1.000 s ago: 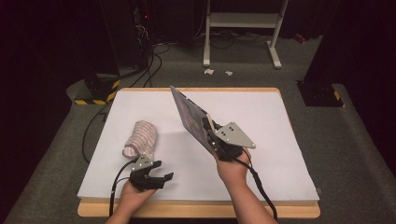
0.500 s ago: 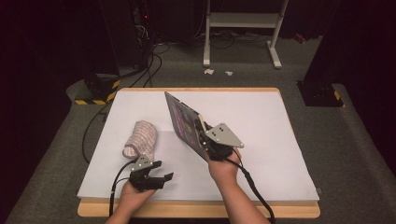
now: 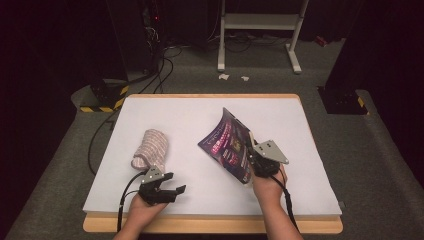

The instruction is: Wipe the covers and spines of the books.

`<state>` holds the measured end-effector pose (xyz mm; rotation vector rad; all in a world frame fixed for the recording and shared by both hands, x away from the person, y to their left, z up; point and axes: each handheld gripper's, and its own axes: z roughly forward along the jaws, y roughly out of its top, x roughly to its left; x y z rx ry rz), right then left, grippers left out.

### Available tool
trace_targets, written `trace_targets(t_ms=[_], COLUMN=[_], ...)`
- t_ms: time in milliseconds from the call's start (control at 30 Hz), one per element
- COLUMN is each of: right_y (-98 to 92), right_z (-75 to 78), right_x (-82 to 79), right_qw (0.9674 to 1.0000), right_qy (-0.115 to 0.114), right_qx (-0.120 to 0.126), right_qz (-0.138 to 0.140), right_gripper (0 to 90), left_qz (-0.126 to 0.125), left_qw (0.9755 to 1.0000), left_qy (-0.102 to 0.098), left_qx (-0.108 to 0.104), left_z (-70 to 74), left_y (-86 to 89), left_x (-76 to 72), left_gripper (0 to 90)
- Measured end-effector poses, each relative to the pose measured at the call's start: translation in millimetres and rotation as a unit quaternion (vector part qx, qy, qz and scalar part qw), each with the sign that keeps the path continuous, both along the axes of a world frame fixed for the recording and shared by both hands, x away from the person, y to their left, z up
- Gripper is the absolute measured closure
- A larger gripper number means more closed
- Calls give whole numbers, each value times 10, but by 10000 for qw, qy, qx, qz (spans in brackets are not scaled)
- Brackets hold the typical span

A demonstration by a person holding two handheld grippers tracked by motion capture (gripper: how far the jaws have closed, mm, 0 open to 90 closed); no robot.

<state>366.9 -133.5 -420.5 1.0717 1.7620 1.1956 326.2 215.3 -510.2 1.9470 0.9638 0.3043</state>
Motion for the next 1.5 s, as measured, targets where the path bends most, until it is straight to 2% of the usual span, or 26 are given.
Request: trace_targets(t_ms=[67,100,133,267,300,467,567,700,833,933,967,1100,1267,1367,1500], right_y=[-110,-110,-204,-292,-368,-550,-634,-737,-878,-936,-942,-924,-925,-941,-983], right_z=[-98,-98,-202,-302,-379,-541,-606,-629,-574,-535,-528,-522,-575,-645,-716], right_x=[5,5,-9,-34,-59,-105,-117,-130,-157,-152,-152,-99,18,147,273], right_qw=[9998,9998,9993,9987,9980,9959,9943,9925,9916,9910,9916,9917,9895,9848,9786], right_qy=[162,162,278,408,523,794,936,1025,929,951,915,1013,1239,1615,1958], right_qx=[59,59,14,-28,-71,-69,-47,-86,-170,-189,-198,-243,-248,-225,-165], right_qz=[-129,-129,-231,-299,-356,-438,-503,-664,-890,-925,-888,-754,-694,-592,-618], right_gripper=[837,837,826,808,787,738,660,541,520,509,508,487,461,417,364], left_qz=[5,5,9,14,18,22,17,10,-1,7,11,22,-1,-28,-15], left_qw=[10000,10000,10000,10000,10000,10000,10000,9999,9999,9999,9999,9998,9998,9998,9998], left_qy=[3,3,4,10,10,16,23,32,40,61,63,71,79,91,96], left_qx=[8,8,12,22,26,58,79,96,136,144,144,157,162,177,182], left_z=[0,0,-1,-2,-2,-3,-3,-4,-4,-6,-6,-7,-8,-11,-11], left_y=[-2,-2,-4,-6,-8,-12,-14,-17,-22,-30,-31,-33,-31,-35,-38], left_x=[0,0,0,2,2,0,3,5,8,9,9,11,14,15,13], left_gripper=[258,258,258,258,258,259,259,260,260,260,260,261,276,286,286])
